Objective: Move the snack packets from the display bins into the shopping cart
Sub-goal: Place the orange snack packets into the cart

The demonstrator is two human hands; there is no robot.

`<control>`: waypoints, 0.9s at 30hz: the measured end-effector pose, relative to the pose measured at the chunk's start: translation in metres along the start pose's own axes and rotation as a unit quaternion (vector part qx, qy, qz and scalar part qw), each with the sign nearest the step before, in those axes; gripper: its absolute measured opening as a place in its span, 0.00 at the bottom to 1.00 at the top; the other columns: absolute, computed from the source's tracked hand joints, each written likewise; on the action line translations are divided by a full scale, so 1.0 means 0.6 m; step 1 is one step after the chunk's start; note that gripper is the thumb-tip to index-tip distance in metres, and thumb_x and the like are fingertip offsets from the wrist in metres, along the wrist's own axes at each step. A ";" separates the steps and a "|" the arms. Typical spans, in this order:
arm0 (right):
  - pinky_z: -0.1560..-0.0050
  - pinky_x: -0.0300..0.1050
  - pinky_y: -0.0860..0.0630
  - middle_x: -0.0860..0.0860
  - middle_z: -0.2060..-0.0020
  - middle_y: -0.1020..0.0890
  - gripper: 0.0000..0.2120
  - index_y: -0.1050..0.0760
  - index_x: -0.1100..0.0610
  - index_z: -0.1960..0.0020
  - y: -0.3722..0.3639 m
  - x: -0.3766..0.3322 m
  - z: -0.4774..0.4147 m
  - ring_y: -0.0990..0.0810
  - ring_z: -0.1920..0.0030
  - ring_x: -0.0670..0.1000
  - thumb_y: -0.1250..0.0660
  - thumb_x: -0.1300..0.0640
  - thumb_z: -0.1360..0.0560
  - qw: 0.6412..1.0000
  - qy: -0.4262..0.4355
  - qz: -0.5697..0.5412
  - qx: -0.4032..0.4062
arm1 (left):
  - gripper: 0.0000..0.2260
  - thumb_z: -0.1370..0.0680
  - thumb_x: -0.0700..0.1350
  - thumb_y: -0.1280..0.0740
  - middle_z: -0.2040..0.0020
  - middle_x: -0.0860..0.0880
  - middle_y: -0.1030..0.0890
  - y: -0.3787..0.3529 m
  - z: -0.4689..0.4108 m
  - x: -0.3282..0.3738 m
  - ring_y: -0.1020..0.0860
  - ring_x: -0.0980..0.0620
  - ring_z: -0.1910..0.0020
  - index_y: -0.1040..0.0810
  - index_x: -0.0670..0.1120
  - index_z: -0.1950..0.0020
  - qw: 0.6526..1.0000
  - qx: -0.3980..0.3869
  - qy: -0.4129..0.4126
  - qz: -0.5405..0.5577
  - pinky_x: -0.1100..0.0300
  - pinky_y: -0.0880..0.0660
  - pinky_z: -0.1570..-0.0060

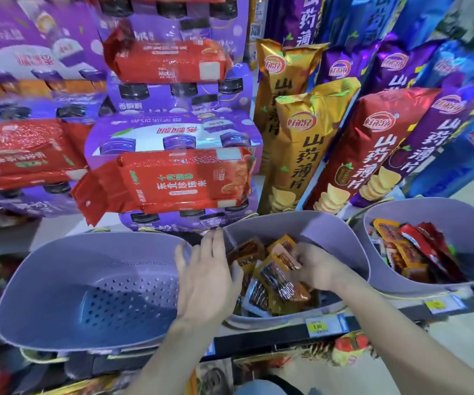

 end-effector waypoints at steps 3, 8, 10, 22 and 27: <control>0.61 0.43 0.24 0.46 0.64 0.18 0.12 0.24 0.46 0.55 0.012 0.008 0.008 0.19 0.61 0.47 0.21 0.53 0.28 0.994 0.007 -0.107 -0.007 | 0.31 0.17 0.57 0.42 0.21 0.48 0.29 0.000 0.002 -0.002 0.29 0.48 0.24 0.39 0.45 0.17 1.000 -0.007 0.008 0.001 0.41 0.53 0.20; 0.49 0.49 0.16 0.46 0.51 0.12 0.15 0.21 0.49 0.42 0.035 -0.005 0.033 0.13 0.50 0.48 0.22 0.53 0.26 0.953 0.058 -0.295 -0.037 | 0.28 0.16 0.58 0.39 0.21 0.51 0.29 0.020 0.003 -0.008 0.33 0.51 0.22 0.34 0.48 0.18 0.996 0.020 0.030 0.082 0.45 0.52 0.19; 0.54 0.45 0.16 0.47 0.50 0.12 0.14 0.20 0.50 0.42 0.046 -0.021 0.044 0.12 0.51 0.48 0.23 0.54 0.25 0.935 0.084 -0.343 -0.041 | 0.25 0.16 0.58 0.37 0.26 0.51 0.25 0.050 0.012 -0.004 0.31 0.50 0.27 0.27 0.48 0.23 0.986 0.066 0.035 0.152 0.47 0.40 0.23; 0.57 0.41 0.19 0.54 0.51 0.12 0.09 0.16 0.53 0.42 0.057 -0.139 0.084 0.13 0.56 0.54 0.25 0.59 0.22 0.885 0.193 -0.409 -0.106 | 0.08 0.20 0.47 0.27 0.46 0.41 0.11 -0.032 0.034 0.066 0.12 0.42 0.47 0.12 0.51 0.42 0.655 -0.113 0.249 0.704 0.53 0.15 0.56; 0.47 0.59 0.16 0.52 0.56 0.12 0.03 0.13 0.52 0.50 0.103 -0.061 0.032 0.13 0.57 0.55 0.25 0.53 0.22 0.915 0.120 -0.385 -0.027 | 0.08 0.20 0.45 0.27 0.49 0.40 0.11 -0.052 0.044 0.020 0.11 0.42 0.52 0.12 0.44 0.44 0.618 -0.063 0.325 0.713 0.53 0.15 0.62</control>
Point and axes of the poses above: each hand's wrist, its own z-axis away from the middle knuckle, its own y-axis out of the back of the hand, x = y × z, the point moved 10 cm from there along -z, towards the middle knuckle
